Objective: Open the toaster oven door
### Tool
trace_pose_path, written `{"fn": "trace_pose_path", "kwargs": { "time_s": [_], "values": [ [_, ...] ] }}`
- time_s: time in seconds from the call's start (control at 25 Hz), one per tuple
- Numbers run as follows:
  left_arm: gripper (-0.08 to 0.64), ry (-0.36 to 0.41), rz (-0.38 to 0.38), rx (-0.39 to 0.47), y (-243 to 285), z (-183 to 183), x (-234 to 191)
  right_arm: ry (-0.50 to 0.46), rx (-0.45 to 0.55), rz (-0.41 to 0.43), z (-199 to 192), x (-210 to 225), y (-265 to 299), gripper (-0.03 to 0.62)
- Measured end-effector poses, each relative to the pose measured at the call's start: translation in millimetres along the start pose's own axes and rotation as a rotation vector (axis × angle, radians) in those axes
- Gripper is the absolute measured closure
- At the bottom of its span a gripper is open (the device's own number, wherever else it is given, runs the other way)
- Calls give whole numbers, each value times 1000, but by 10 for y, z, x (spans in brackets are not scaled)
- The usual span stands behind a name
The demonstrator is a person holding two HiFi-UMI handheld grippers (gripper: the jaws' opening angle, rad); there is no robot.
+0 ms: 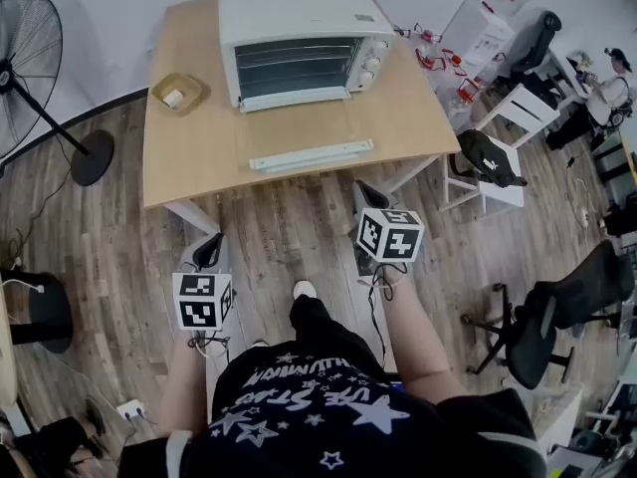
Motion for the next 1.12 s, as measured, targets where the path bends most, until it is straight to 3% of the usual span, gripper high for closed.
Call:
{"fn": "trace_pose_path", "kwargs": {
  "time_s": [0.48,1.12],
  "values": [
    [538,61,-76,58,-756,-312,-6,2,39,-57,-366,-626,-890,590],
    [538,111,-165,39,-1443,-959,282,54,41,-104,-1153,-1090,-1903,589]
  ]
}}
Point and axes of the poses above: the fingertips, and each gripper's own axes: y forward along the fingers, x to its right, z out of its top, the point moved 7 cm from there along -y, backward along the fingers, and after that the axes turned 1 degree about -y, right-handed, at the moved point
